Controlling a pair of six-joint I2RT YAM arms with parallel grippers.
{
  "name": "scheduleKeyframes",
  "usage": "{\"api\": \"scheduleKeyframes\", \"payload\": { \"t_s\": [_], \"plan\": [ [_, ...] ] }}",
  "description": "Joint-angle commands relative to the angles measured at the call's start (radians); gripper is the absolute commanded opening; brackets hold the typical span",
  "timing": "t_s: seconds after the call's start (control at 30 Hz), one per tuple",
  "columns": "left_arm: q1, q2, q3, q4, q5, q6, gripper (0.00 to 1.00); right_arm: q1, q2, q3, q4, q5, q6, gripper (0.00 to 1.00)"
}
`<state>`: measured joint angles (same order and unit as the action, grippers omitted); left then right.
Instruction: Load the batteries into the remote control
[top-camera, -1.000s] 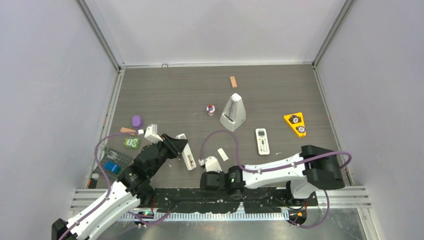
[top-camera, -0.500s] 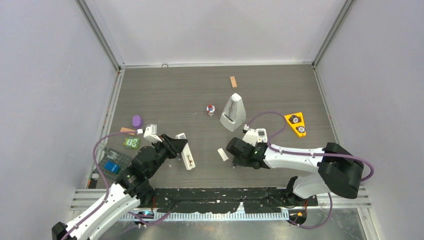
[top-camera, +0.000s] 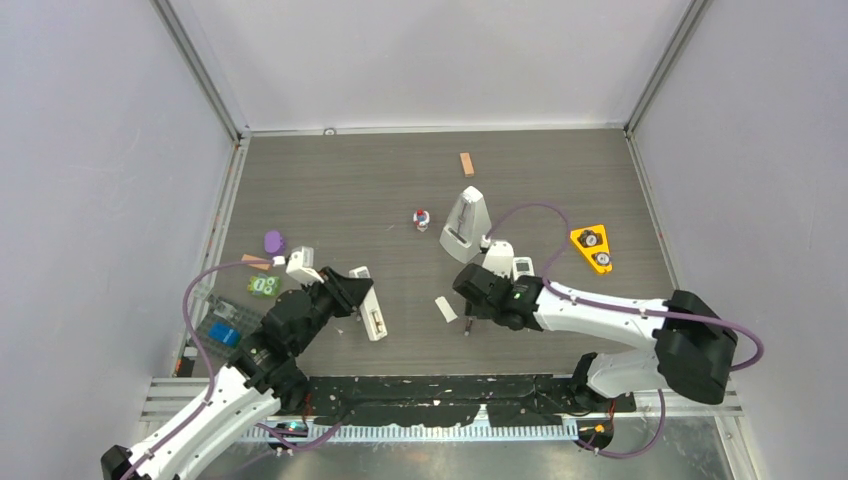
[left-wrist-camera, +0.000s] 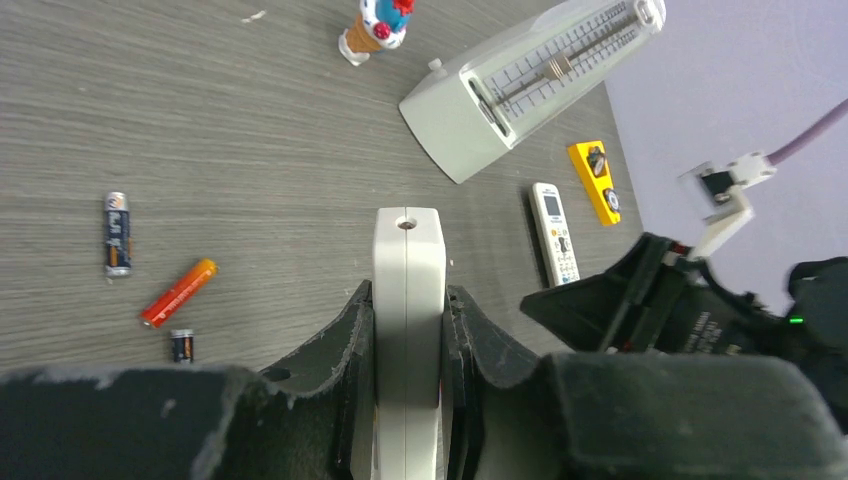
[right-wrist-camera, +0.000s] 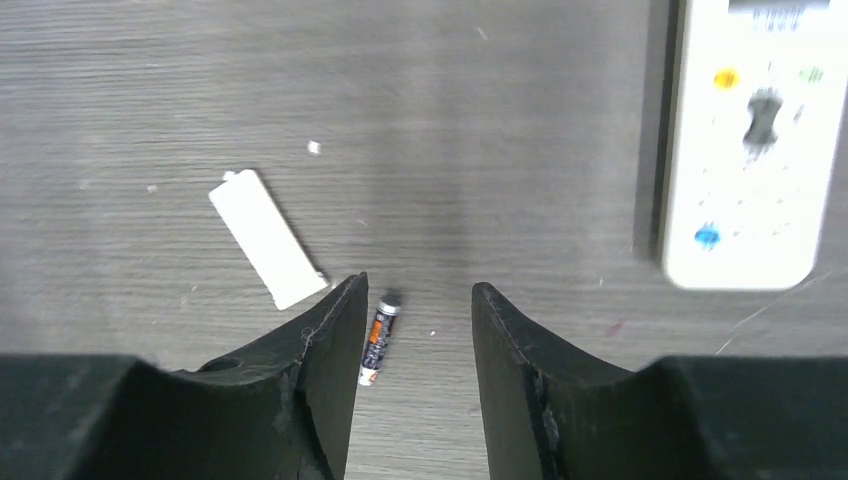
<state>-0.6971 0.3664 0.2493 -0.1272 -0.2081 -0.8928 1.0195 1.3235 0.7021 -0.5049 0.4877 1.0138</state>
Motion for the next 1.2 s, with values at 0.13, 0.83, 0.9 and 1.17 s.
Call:
{"api": "scheduleKeyframes", "payload": {
  "t_s": [0.13,0.83,0.9,1.17],
  "plan": [
    [0.007,-0.020,0.150,-0.172,-0.155,0.050,0.00,-0.003,-0.063,0.193,0.012,-0.094,-0.924,0.47],
    [0.011,-0.022,0.251,-0.279,-0.197,0.056,0.00,-0.011,0.106,0.135,-0.075,-0.472,-1.873,0.52],
    [0.013,-0.020,0.252,-0.277,-0.195,0.052,0.00,-0.010,0.120,0.137,-0.077,-0.508,-1.887,0.51],
    [0.016,0.004,0.254,-0.265,-0.191,0.037,0.00,-0.010,0.186,0.172,-0.095,-0.638,-1.883,0.52]
  ]
}}
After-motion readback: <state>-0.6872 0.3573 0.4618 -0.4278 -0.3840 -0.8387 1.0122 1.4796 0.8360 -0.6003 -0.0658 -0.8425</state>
